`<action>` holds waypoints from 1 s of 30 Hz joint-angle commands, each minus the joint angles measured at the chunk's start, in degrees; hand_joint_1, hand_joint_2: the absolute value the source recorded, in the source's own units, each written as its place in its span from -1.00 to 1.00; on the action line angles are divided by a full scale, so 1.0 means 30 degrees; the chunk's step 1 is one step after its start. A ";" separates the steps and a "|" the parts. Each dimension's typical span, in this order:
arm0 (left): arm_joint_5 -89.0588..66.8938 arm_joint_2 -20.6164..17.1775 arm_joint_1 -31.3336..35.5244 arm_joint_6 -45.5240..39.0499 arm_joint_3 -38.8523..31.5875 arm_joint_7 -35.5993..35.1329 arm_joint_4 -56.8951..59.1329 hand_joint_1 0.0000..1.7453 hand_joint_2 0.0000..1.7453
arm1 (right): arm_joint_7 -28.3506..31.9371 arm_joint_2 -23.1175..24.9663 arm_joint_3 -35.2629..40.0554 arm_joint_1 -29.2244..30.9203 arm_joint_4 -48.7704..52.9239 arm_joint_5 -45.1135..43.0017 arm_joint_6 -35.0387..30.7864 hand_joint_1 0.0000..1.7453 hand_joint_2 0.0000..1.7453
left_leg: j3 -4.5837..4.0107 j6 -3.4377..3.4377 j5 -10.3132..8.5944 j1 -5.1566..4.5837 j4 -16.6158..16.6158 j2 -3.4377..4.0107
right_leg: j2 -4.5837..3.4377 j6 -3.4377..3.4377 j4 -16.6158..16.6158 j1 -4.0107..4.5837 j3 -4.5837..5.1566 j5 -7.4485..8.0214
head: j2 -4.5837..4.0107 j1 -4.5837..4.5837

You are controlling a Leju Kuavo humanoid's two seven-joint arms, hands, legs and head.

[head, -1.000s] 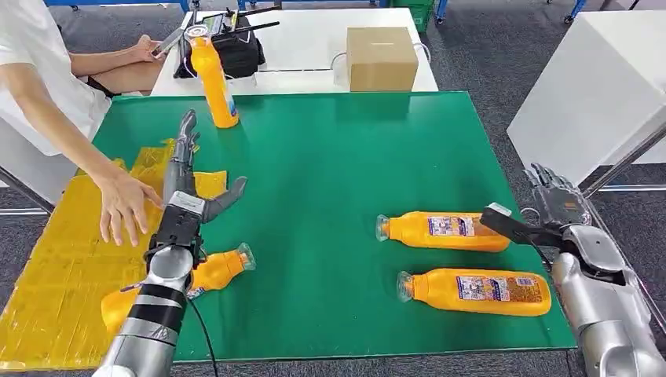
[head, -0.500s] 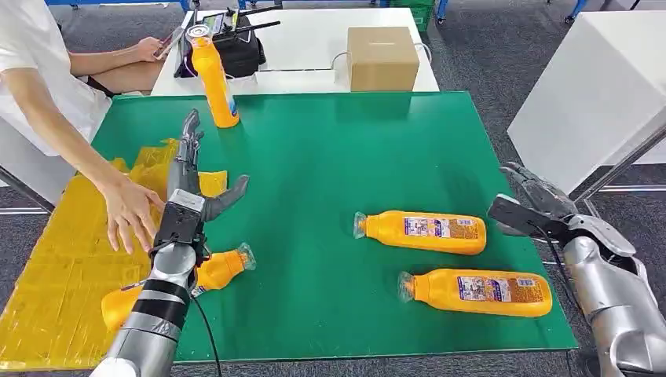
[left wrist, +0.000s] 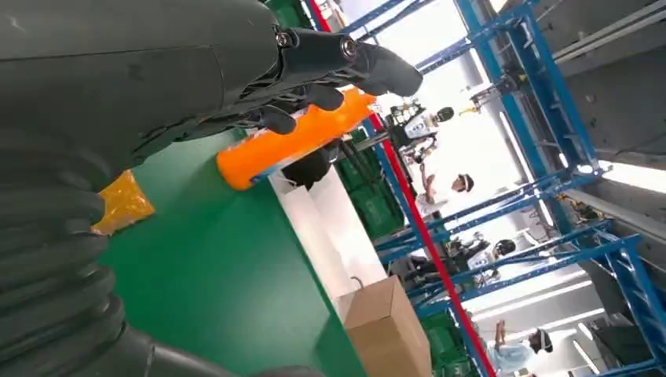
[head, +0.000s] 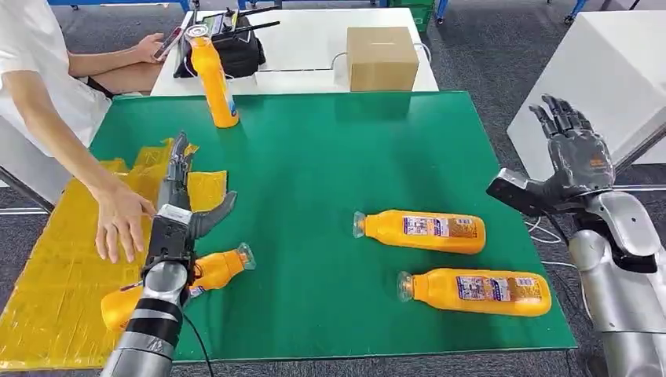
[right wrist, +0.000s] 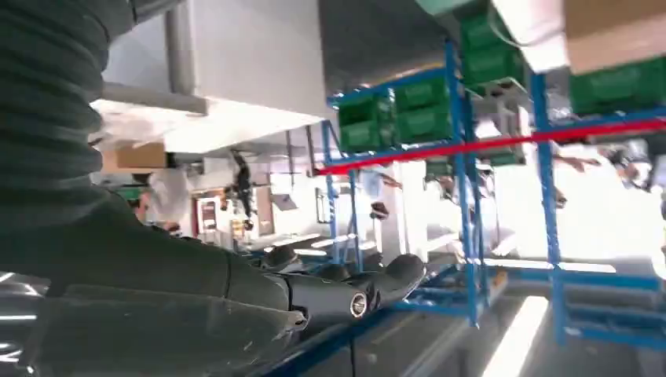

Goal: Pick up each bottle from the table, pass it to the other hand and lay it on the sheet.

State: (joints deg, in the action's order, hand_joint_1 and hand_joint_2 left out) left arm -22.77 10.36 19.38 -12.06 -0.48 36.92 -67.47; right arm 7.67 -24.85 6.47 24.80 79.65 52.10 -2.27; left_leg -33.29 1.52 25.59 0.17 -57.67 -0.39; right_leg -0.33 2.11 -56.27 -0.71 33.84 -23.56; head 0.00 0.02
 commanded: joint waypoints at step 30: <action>0.0705 0.0150 0.3214 0.0290 -0.0559 0.0289 0.4585 -1.00 1.00 | 0.3304 0.4518 0.7222 0.6506 -1.2562 -0.3786 0.3666 -1.00 1.00 | 0.0038 -0.0007 -0.0036 0.0007 -0.0007 -0.0028 | 0.0054 -0.0006 0.0007 0.0006 -0.0042 0.0006 | 0.0000 -0.0007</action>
State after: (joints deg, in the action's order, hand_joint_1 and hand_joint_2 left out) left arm -20.98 11.02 25.43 -11.28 -1.18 37.92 -60.15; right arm 14.60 -11.85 22.86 39.83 50.95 43.54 5.60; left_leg -33.31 1.54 25.42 0.15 -57.70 -0.57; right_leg -0.11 2.14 -56.28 -0.73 33.83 -23.52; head 0.00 0.00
